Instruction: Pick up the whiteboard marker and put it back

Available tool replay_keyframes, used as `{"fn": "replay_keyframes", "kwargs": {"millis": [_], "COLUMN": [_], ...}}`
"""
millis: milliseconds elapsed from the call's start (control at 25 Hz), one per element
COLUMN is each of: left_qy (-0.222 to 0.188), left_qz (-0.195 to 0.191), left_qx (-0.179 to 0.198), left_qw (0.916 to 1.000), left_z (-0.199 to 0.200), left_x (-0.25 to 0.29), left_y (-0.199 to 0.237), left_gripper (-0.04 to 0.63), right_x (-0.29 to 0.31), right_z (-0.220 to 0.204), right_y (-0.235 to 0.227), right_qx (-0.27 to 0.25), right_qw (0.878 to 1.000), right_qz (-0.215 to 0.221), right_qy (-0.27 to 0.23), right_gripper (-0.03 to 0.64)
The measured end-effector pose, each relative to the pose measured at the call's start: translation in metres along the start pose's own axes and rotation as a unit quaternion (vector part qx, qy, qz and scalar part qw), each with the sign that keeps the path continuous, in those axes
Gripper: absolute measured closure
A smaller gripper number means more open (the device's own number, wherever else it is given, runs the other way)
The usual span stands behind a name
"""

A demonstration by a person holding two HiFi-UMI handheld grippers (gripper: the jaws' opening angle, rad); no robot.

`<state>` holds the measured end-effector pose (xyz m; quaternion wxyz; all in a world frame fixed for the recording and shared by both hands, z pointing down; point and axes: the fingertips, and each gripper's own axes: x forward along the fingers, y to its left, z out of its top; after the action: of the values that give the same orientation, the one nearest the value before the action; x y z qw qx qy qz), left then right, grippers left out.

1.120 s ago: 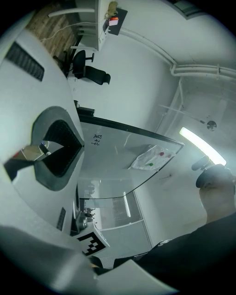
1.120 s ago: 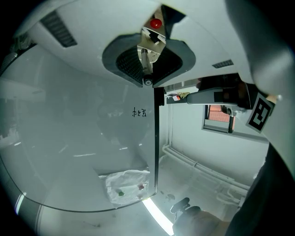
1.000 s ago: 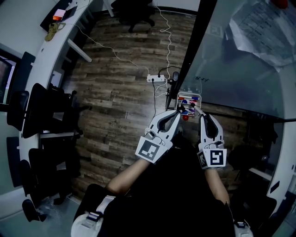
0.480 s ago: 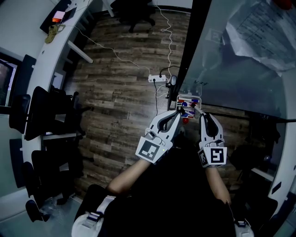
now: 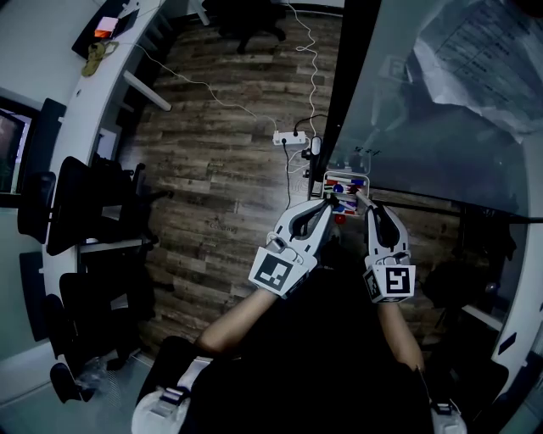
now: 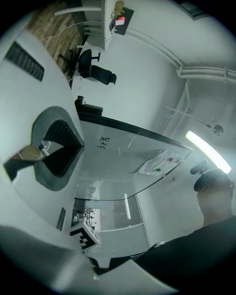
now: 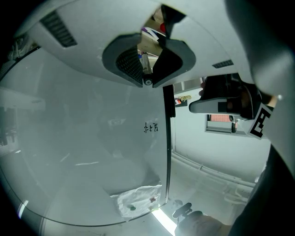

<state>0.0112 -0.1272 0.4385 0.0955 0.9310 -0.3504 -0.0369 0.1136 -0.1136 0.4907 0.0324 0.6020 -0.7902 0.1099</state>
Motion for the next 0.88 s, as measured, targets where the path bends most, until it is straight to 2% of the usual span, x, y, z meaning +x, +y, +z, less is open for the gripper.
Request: {"fn": "replay_keyframes", "kwargs": {"millis": [880], "left_qy": [0.001], "left_qz": [0.001], "left_qx": [-0.002], "left_qw": [1.0], "left_z": [0.0], "left_x": [0.016], "left_y": [-0.002], "left_gripper": [0.588], "right_x": [0.015], "right_z": [-0.019], "right_y": [-0.01], "right_qx": [-0.002], "right_qw": [1.0], "right_qz": [0.007], "right_qy": [0.026], "right_gripper": [0.54]}}
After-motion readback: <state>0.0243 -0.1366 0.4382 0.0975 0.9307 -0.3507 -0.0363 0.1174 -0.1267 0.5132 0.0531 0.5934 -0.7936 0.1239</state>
